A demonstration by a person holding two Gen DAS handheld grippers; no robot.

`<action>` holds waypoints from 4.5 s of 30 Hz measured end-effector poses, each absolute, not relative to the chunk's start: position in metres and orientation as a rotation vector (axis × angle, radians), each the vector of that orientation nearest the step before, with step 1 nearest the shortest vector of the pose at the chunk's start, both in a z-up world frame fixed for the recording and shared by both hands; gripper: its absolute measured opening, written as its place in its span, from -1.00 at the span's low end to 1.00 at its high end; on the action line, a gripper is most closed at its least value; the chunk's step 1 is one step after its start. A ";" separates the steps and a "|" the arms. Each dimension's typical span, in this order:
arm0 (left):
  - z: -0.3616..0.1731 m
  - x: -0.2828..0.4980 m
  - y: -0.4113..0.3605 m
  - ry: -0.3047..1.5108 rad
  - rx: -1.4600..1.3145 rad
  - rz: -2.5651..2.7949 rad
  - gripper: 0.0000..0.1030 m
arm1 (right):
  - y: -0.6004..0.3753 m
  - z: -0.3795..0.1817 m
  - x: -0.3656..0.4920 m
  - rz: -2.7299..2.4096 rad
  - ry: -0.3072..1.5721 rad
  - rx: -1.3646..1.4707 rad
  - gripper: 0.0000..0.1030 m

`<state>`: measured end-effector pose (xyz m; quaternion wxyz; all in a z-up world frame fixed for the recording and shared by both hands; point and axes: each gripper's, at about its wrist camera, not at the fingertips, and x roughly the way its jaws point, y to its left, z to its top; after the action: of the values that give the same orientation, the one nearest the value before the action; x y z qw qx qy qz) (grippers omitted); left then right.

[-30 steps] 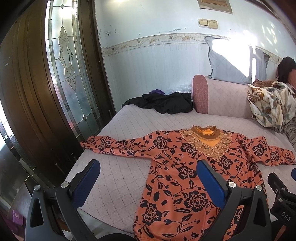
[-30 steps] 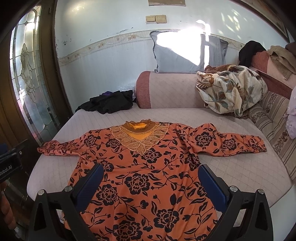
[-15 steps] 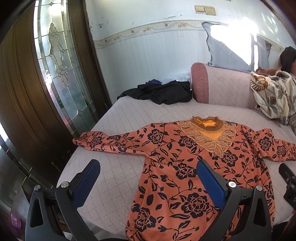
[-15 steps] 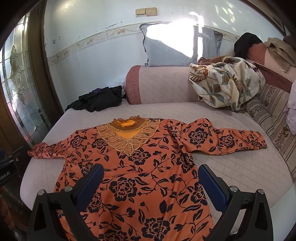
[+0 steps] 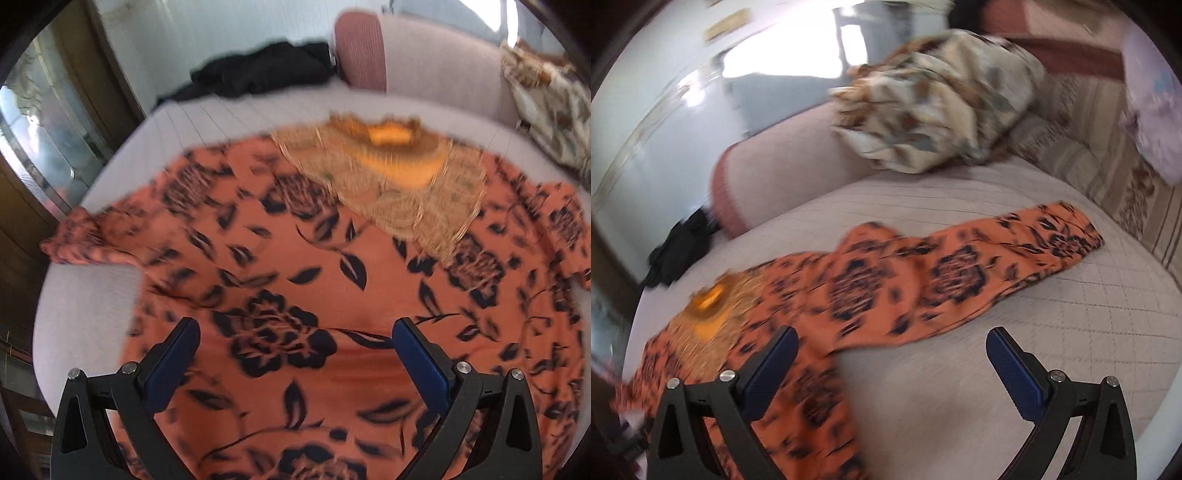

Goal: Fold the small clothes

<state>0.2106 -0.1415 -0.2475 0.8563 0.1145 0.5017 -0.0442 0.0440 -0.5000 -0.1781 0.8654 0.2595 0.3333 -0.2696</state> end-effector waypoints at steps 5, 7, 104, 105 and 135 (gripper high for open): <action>-0.268 0.214 -0.141 1.020 0.166 -0.106 1.00 | -0.624 -0.226 0.008 -0.607 0.556 0.976 0.98; -0.270 0.213 -0.141 1.013 0.145 -0.098 1.00 | -0.663 -0.244 -0.014 -0.607 0.433 1.161 0.93; -0.217 0.297 -0.057 0.851 -0.041 -0.264 -0.87 | -0.506 -0.281 0.213 -0.047 0.881 0.985 -0.57; -0.220 0.301 -0.054 0.873 -0.045 -0.249 -0.87 | -0.503 -0.278 0.214 -0.056 0.876 0.963 -0.57; -0.205 0.279 0.211 0.797 -0.617 0.442 0.48 | -0.441 -0.256 0.236 -0.070 0.859 0.605 0.60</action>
<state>0.2792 0.2107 -0.2051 0.8524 -0.2933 0.3785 0.2102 0.2356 -0.4407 -0.2559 0.8646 0.2889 0.4098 -0.0334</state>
